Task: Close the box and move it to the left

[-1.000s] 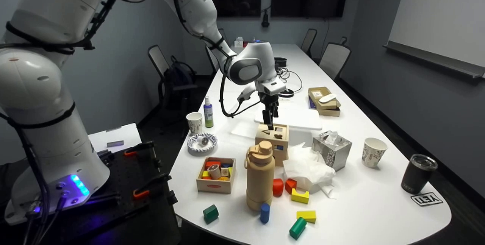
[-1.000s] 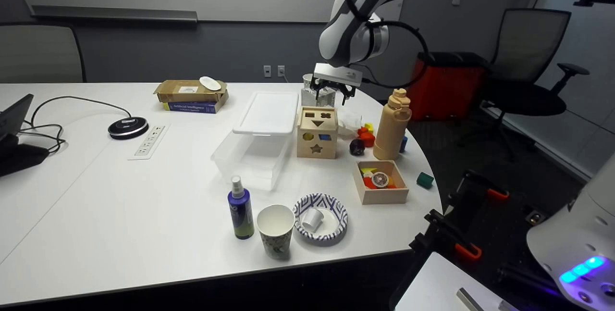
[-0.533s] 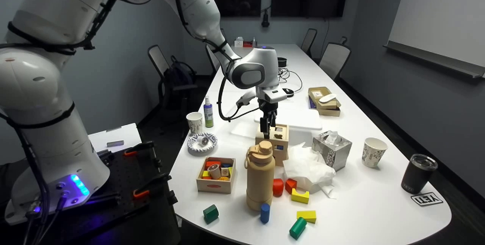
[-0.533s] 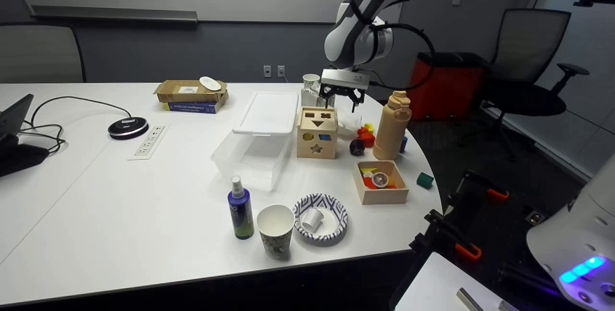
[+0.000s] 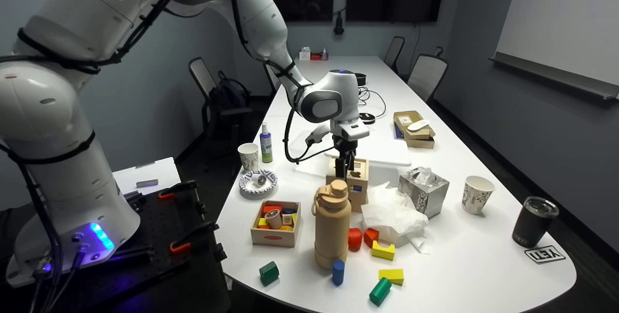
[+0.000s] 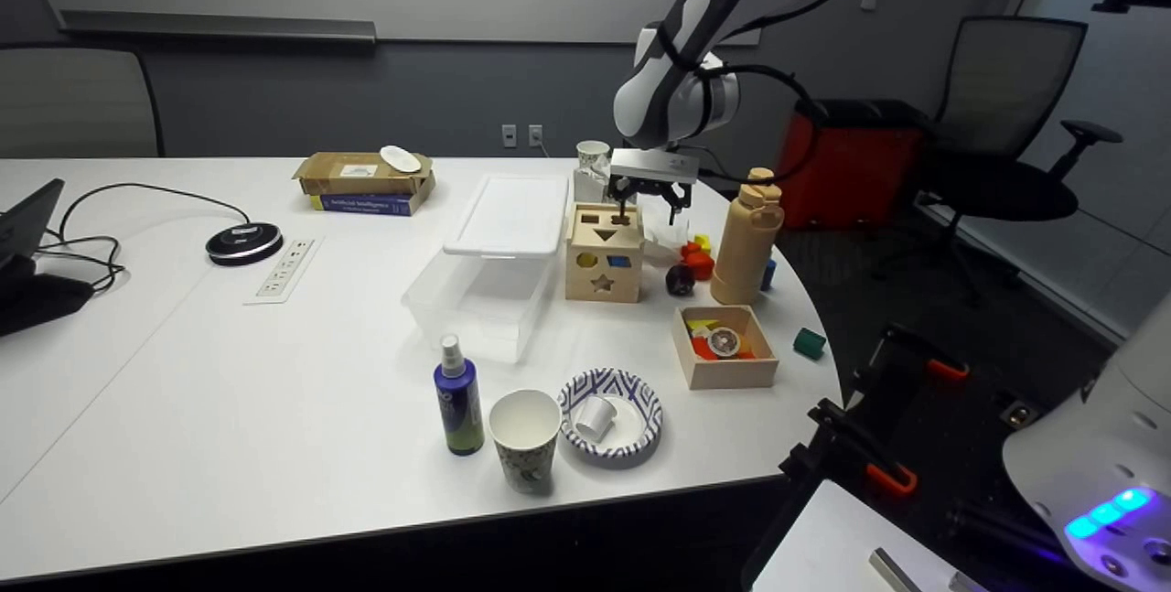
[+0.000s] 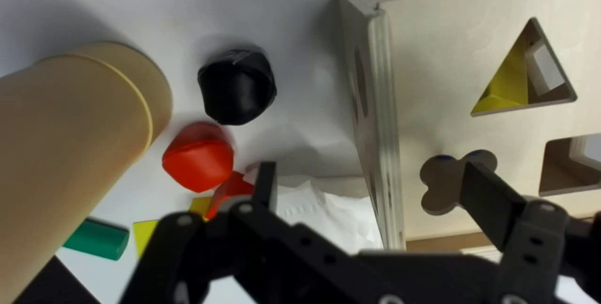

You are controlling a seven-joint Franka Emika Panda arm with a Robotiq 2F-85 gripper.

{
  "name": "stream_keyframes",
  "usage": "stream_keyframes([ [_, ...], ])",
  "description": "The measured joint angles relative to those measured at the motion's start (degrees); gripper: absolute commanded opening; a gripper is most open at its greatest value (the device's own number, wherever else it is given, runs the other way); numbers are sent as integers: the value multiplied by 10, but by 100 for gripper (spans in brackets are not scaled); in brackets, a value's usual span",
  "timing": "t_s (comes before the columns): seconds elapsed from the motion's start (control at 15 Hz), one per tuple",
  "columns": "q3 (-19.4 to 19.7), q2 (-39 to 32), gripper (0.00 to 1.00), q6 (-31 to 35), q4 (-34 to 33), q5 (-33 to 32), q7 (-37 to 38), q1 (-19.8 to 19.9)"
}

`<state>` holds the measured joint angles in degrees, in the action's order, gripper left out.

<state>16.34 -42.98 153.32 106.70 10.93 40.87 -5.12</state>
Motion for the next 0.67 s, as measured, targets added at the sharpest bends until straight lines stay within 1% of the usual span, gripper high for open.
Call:
stream_keyframes([
  [0.47, 0, -39, 100, 0, -44, -8, 0, 5],
  [0.53, 0, -45, 81, 0, -49, -9, 0, 5],
  [0.67, 0, -57, 66, -1, -58, -10, 0, 5],
])
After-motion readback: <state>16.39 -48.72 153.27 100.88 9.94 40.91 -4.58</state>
